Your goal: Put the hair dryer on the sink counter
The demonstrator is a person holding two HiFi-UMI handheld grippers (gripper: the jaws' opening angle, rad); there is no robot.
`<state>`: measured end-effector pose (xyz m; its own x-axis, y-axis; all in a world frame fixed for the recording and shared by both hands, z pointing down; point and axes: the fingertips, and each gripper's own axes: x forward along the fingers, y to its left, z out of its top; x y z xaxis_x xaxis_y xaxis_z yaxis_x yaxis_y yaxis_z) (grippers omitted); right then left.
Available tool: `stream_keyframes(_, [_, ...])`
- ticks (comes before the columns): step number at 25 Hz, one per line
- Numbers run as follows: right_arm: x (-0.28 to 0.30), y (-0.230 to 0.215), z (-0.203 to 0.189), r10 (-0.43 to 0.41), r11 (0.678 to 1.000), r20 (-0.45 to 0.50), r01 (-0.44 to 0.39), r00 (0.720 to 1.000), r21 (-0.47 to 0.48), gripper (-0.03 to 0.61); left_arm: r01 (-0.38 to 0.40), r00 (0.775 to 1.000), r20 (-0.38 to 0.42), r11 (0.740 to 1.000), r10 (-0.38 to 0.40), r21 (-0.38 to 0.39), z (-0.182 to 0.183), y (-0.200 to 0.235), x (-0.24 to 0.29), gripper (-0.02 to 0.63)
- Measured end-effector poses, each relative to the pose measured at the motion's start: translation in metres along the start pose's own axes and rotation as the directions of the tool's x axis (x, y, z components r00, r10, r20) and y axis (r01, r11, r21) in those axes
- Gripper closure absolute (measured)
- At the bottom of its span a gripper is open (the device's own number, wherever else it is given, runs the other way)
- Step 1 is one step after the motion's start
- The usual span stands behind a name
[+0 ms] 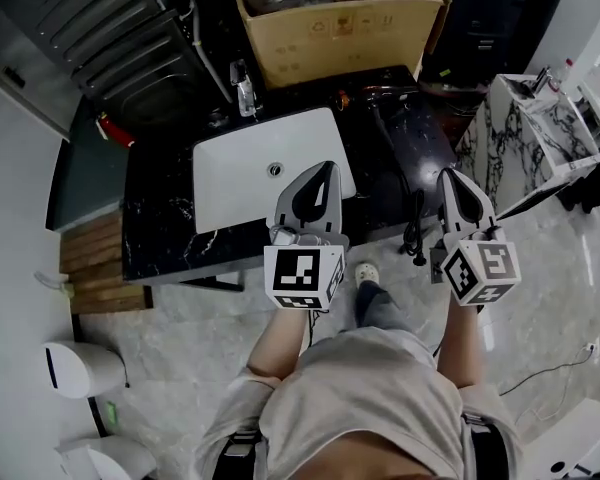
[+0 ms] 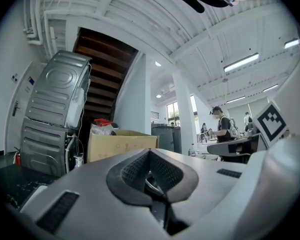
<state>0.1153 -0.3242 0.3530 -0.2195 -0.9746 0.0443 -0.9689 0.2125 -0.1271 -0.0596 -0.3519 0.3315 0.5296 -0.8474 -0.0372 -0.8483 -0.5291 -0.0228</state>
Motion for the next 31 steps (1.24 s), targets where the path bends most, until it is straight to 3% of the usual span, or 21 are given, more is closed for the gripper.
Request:
stream_keyframes(8, [-0.03, 0.018, 0.009, 0.01, 1.0, 0.035, -0.01, 0.999, -0.019, 0.568, 0.008, 1.0, 0.01, 1.0, -0.008, -0.011, 0.006, -0.009, -0.025, 0.601])
stream_keyframes(31, [-0.036, 0.031, 0.025, 0.021, 0.997, 0.061, -0.016, 0.998, -0.072, 0.568, 0.003, 1.0, 0.029, 1.0, -0.002, -0.011, 0.016, -0.007, -0.038, 0.601])
